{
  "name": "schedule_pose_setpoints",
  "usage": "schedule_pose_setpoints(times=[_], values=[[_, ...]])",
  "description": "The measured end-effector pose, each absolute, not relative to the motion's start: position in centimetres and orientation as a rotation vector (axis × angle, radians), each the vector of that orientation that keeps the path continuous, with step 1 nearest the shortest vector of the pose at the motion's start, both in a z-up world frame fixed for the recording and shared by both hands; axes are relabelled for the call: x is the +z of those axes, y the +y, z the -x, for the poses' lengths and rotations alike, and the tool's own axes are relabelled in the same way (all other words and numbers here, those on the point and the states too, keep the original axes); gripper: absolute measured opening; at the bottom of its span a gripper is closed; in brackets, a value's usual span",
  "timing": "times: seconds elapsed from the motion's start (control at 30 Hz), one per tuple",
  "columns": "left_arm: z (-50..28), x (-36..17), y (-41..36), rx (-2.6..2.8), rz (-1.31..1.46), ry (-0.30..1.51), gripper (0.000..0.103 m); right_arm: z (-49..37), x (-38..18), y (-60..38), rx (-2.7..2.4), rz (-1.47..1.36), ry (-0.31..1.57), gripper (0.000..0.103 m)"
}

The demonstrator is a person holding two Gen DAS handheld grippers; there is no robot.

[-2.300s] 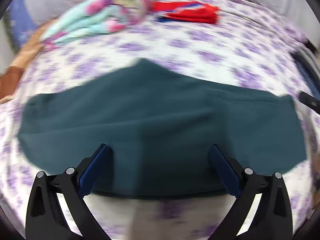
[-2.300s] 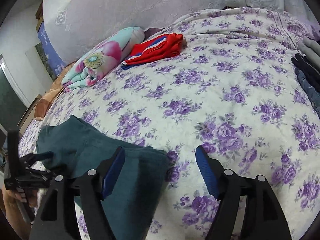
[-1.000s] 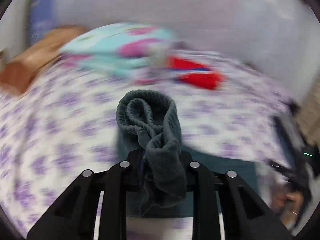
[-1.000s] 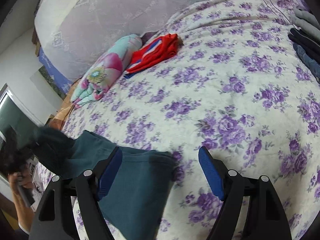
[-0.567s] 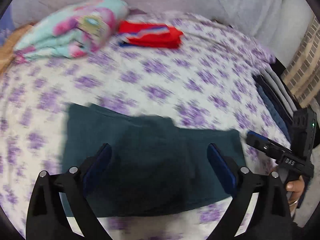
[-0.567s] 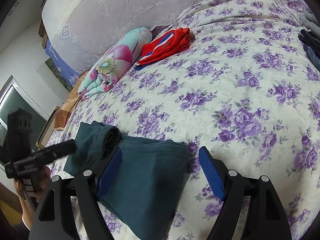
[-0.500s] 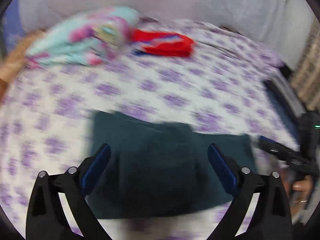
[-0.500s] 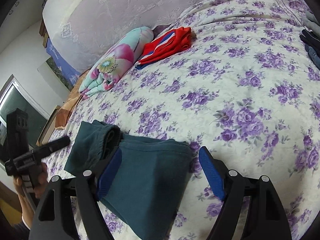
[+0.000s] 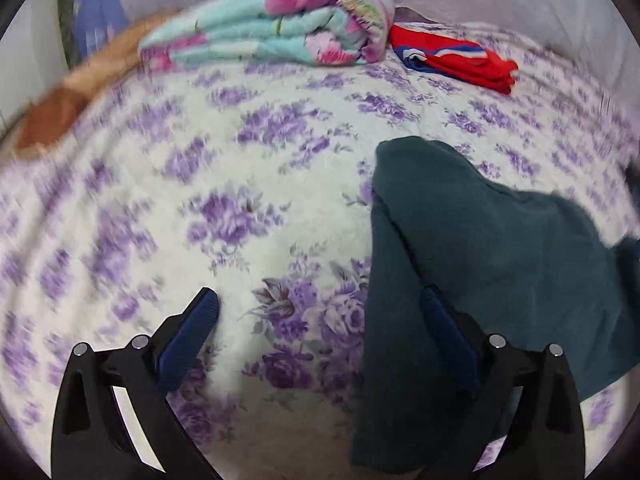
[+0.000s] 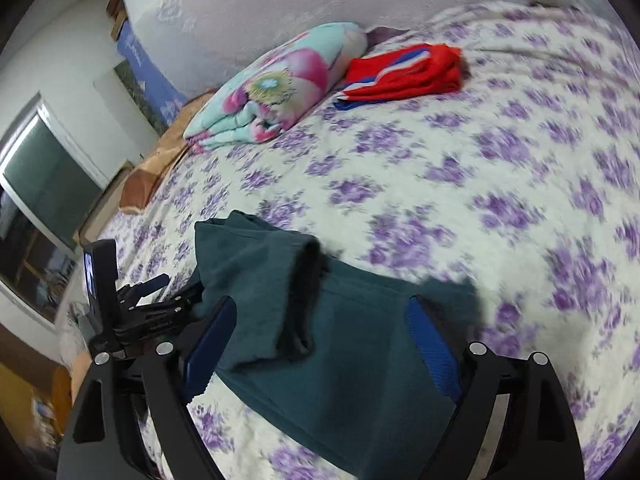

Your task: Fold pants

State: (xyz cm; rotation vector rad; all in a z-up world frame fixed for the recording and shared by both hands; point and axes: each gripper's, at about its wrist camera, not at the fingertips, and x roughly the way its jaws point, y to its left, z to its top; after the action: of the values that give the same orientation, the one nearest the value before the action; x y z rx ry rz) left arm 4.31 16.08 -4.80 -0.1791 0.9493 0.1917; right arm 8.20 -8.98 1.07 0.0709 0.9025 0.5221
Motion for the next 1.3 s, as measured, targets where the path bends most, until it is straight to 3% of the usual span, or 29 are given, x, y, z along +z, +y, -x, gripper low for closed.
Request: schedule_pose_setpoints(times=[0.17,0.3,0.4,0.5,0.63,0.67,0.7,0.73,0.77,1.0,1.13,1.17,1.2,1.23,1.3], values=[[-3.8,-5.4,16.1,0.166,0.205,0.924,0.099,-7.2,2.9,-11.2,0.159,0.048,0.763,0.087],[-3.8,-5.3,16.2,0.165,0.206,0.925,0.099,-7.3,3.0,-12.3,0.392,-0.145,0.840,0.087],[-3.8,-5.3,16.2,0.167,0.204,0.923,0.099,-8.2,0.8,-9.2,0.532,-0.134,0.952,0.085],[-3.7,-5.3,16.2,0.165,0.209,0.923,0.099,-9.6,-1.9,-6.0,0.610,-0.134,1.070,0.067],[-4.0,-5.4,16.2,0.170,0.205,0.931,0.099,-10.7,-4.1,-3.2,0.603,-0.158,1.159,0.064],[-4.1,-5.3,16.1,0.172,0.202,0.932,0.099,-10.8,-4.0,-2.6,0.611,-0.149,1.152,0.059],[-4.1,-5.3,16.1,0.175,0.202,0.933,0.099,-10.7,-4.0,-1.8,0.632,-0.129,1.146,0.031],[-4.2,-5.2,16.1,0.178,0.202,0.934,0.099,-10.7,-4.2,-1.2,0.653,-0.121,1.166,0.022],[-4.2,-5.2,16.1,0.179,0.202,0.934,0.099,-10.7,-4.4,-0.8,0.670,-0.118,1.181,0.021],[-1.5,0.2,14.8,0.129,0.245,0.812,0.098,-5.5,3.6,-7.2,0.801,-0.262,0.942,0.020],[-2.2,2.1,10.2,0.026,0.132,0.792,0.098,-4.0,4.0,-13.5,0.689,-0.308,0.910,0.023],[-3.0,1.6,8.9,-0.007,0.113,0.811,0.098,-4.2,3.0,-14.6,0.617,-0.297,0.931,0.032],[-4.5,0.1,7.4,-0.033,0.090,0.865,0.098,-4.8,1.1,-15.8,0.493,-0.261,0.975,0.050],[-5.7,-1.5,6.3,-0.033,0.071,0.922,0.098,-5.4,-0.8,-16.7,0.373,-0.206,1.039,0.059],[-7.6,-5.0,5.1,0.006,0.045,1.017,0.099,-5.5,-2.5,-18.0,0.280,-0.173,1.079,0.060]])
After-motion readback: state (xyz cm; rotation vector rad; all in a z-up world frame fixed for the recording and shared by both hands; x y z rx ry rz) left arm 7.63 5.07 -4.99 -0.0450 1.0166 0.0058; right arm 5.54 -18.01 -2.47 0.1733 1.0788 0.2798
